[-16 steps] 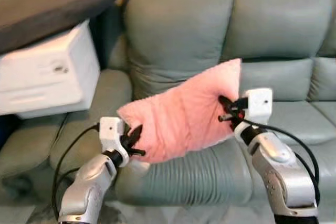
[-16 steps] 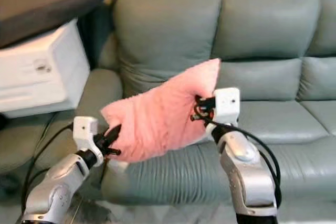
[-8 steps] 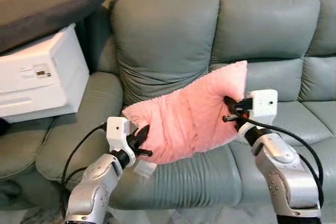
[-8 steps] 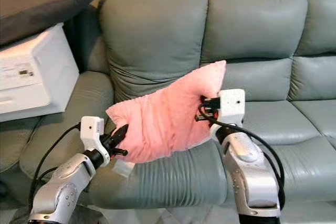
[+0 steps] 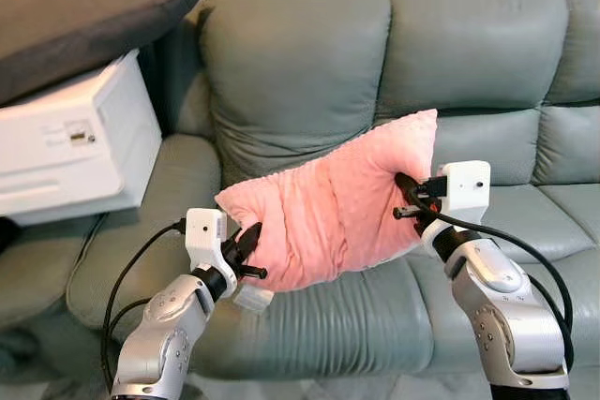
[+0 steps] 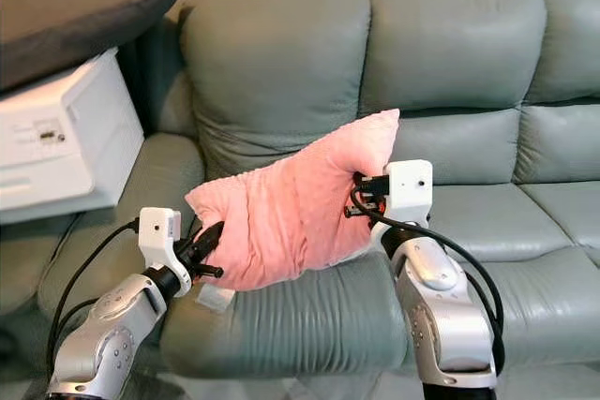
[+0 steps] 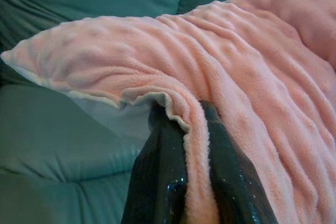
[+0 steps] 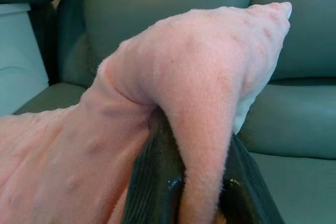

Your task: Move the pillow to the sofa

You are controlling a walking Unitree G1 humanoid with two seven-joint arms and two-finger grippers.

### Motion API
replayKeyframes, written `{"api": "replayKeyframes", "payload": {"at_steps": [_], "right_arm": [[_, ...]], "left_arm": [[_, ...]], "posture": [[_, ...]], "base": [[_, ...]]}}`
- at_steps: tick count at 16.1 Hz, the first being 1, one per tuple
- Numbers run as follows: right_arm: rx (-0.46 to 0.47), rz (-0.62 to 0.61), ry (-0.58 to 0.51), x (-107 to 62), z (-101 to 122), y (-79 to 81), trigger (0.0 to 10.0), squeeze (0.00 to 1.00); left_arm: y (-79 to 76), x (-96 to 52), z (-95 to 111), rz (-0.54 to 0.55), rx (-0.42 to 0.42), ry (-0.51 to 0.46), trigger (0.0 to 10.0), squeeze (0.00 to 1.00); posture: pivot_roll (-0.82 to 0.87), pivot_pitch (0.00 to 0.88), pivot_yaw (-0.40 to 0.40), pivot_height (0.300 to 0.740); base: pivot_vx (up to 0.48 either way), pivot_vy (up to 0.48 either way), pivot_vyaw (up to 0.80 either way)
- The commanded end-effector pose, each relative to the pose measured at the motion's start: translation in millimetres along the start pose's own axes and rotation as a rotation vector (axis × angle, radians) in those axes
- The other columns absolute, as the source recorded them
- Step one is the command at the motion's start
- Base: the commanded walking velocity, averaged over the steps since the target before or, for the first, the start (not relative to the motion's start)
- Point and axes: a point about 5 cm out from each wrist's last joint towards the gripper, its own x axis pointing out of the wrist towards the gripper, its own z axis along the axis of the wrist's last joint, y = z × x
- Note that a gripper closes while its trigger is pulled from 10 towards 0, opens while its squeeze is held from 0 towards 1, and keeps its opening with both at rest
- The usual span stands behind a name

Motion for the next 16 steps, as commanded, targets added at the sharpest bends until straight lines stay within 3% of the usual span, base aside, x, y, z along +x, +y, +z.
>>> {"api": "replayKeyframes", "payload": {"at_steps": [1, 7, 16], "right_arm": [[-0.01, 0.008, -0.031, 2.2, 6.7, 2.7, 10.0, 0.0], [-0.01, 0.009, -0.03, 2.0, 6.4, 2.4, 10.0, 0.0], [-0.01, 0.015, -0.028, 2.5, 5.3, 3.9, 10.0, 0.0]], "left_arm": [[-3.0, 2.4, 6.7, -0.022, 0.016, -0.025, 10.0, 0.0], [-2.1, 2.2, 6.8, -0.014, 0.014, -0.028, 10.0, 0.0], [3.5, 0.9, 7.0, 0.021, 0.045, -0.03, 10.0, 0.0]], "posture": [[-0.08, 0.0, 0.029, 0.74], [-0.08, 0.0, 0.029, 0.74], [-0.08, 0.0, 0.029, 0.74]], "base": [[0.465, 0.0, 0.0], [0.459, 0.0, 0.0], [0.0, 0.0, 0.0]]}}
